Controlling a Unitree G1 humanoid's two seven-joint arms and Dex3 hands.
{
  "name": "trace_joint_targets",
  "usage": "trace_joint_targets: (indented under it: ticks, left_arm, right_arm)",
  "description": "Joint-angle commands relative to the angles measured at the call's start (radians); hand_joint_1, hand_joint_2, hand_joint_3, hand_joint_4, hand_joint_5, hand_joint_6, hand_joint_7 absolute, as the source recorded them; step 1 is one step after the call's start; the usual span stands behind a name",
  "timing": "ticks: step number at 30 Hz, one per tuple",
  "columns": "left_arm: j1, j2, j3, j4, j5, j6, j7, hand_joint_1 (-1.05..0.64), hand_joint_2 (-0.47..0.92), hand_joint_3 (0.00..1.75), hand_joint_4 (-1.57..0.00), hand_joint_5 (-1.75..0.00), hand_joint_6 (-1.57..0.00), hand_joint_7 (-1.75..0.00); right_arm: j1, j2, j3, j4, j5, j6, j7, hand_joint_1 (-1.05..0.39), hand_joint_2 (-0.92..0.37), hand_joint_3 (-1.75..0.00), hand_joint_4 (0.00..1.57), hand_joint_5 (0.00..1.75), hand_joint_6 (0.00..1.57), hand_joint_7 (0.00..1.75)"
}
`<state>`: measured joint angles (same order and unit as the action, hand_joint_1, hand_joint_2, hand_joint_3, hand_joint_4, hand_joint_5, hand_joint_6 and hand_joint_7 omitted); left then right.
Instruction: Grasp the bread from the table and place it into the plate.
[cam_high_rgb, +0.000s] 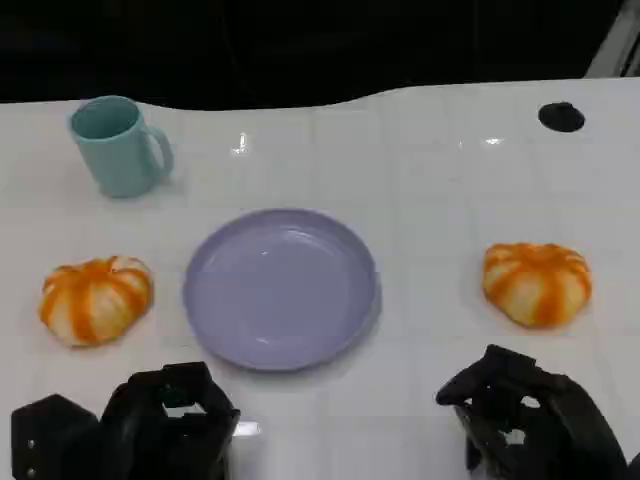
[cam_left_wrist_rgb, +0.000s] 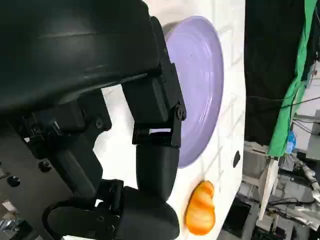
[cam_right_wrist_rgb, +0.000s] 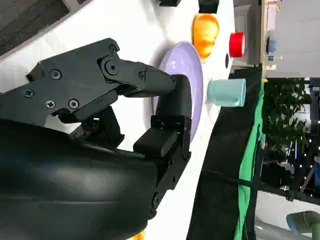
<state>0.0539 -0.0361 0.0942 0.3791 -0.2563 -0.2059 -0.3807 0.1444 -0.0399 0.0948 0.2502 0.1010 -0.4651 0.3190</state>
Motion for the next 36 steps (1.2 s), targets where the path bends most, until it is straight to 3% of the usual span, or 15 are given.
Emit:
trace_joint_targets:
  ticks: [1, 26, 30, 33, 36]
  left_arm:
    - [-0.007, 0.012, 0.008, -0.005, -0.004, -0.001, 0.003, -1.05, 0.44, 0.97, -1.57, -1.22, -1.43, -0.90]
    - [-0.007, 0.014, 0.009, -0.005, -0.007, -0.002, -0.001, -1.05, 0.44, 0.95, -1.57, -1.22, -1.42, -0.90]
    - [-0.008, 0.014, 0.009, -0.001, -0.004, -0.008, -0.001, -1.05, 0.44, 0.95, -1.57, -1.22, -1.42, -0.90]
    - [-0.007, 0.014, 0.006, -0.005, 0.001, -0.005, 0.004, -1.05, 0.45, 0.95, -1.57, -1.22, -1.43, -0.90]
    - [-0.007, 0.013, 0.006, -0.007, -0.002, -0.004, 0.002, -1.05, 0.45, 0.95, -1.57, -1.22, -1.43, -0.90]
  right_arm:
    - [0.004, -0.005, -0.010, -0.014, 0.011, 0.012, 0.001, -0.47, -0.78, -0.58, 0.80, 1.75, 0.84, 1.15]
    - [0.005, -0.006, -0.009, -0.016, 0.008, 0.013, 0.000, -0.49, -0.80, -0.56, 0.80, 1.75, 0.84, 1.14]
    - [0.005, -0.002, -0.014, -0.021, 0.018, 0.017, 0.000, -0.47, -0.82, -0.51, 0.80, 1.73, 0.84, 1.00]
    - [0.002, -0.001, -0.018, -0.038, 0.016, 0.019, -0.011, -0.45, -0.88, -0.34, 0.74, 1.65, 0.82, 0.79]
    - [-0.002, 0.000, -0.021, -0.052, 0.015, 0.002, -0.016, -0.46, -0.91, -0.22, 0.64, 1.55, 0.76, 0.70]
